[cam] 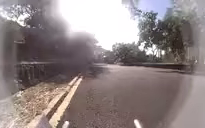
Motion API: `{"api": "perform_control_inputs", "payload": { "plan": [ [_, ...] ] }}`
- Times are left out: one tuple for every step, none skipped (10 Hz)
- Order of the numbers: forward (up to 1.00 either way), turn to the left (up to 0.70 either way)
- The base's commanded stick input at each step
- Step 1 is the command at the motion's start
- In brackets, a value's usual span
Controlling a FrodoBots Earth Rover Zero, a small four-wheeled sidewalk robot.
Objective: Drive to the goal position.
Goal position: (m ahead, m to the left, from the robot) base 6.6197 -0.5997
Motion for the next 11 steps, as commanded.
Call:
{"api": "perform_control_inputs", "payload": {
  "plan": [
    [0.70,0.00],
    [0.70,0.00],
    [0.70,0.00],
    [0.70,0.00],
    [0.70,-0.03],
    [0.70,-0.10],
    [0.70,-0.17],
    [0.70,-0.24],
    [0.70,-0.31],
    [0.70,-0.32],
    [0.70,-0.25]
  ]
}}
